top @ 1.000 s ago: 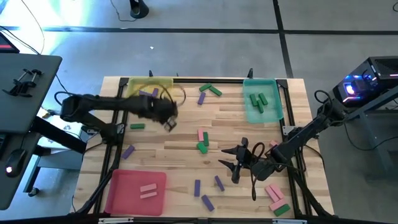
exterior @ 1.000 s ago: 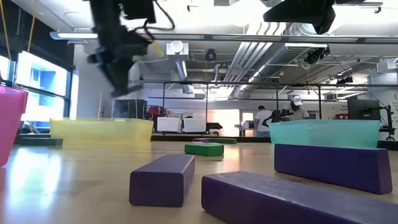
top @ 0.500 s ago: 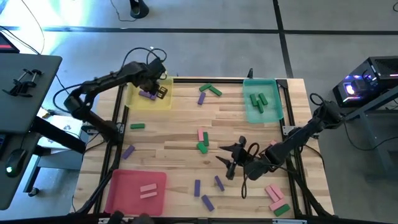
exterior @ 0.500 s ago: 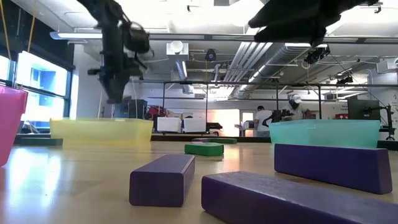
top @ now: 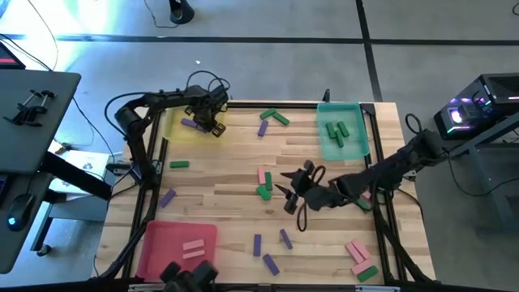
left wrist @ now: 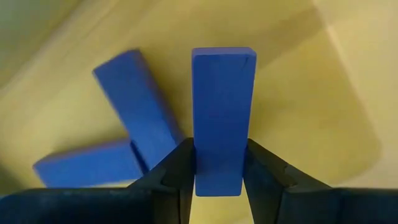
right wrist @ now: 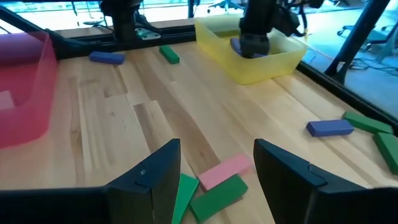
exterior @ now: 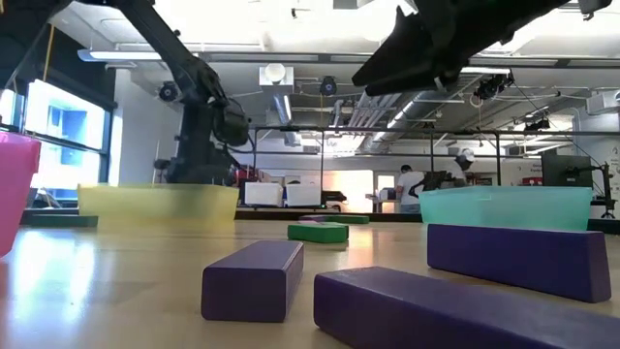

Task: Sort blocks
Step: Put the purple wooden block into the yellow bin

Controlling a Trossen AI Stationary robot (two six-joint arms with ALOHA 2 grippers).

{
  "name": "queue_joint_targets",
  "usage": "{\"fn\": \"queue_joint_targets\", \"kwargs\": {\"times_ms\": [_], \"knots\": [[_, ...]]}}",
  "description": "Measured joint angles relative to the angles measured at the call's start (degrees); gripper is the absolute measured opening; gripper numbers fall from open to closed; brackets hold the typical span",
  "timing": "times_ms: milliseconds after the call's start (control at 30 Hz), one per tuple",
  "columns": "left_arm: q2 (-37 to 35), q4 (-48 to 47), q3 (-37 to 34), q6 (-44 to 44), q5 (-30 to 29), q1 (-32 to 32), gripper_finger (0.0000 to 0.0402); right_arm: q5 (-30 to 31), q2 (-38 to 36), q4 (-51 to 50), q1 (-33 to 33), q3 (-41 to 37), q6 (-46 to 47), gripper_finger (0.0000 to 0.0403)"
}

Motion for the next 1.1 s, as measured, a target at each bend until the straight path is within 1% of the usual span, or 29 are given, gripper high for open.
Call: {"fn": "queue_joint_targets", "kwargs": {"times_ms": [67,200,367,500,567,667,800,933,1100], "knots": [[-0.17,1.56,0.0,0.0,-0.79,-0.28,0.0102,-0.55,-0.01,0.0,-0.24,0.0,0.01,0.019],[-0.36,4.19,0.11,-0.17,-0.52,-0.33,0.012,-0.91,-0.02,0.01,0.25,0.0,1.22,0.019],[-0.36,5.96,0.11,1.75,0.82,-0.33,0.0167,-1.02,-0.02,0.03,0.57,0.0,1.18,0.019],[-0.36,5.91,0.11,3.02,0.74,-0.33,0.0203,-1.02,-0.04,0.0,-0.07,0.0,1.05,0.019],[-0.73,4.88,0.06,2.87,0.72,-0.61,0.0213,-1.0,-0.04,0.0,-0.4,0.0,1.09,0.019],[-2.88,5.58,-0.89,1.66,0.45,-2.6,0.0217,-0.97,-0.04,0.01,-0.6,0.0,1.08,0.019],[-8.58,6.67,-3.41,-1.0,0.3,-8.09,0.0218,-0.93,-0.46,-0.01,0.5,0.0,2.34,0.019],[-16.31,9.47,-6.73,-5.27,-1.19,-16.83,0.0218,-0.05,-1.14,0.11,3.85,0.0,4.45,0.019],[-25.41,17.7,-12.23,-10.85,-6.47,-29.62,0.0218,6.03,-1.25,0.03,11.19,0.02,7.64,0.019]]}}
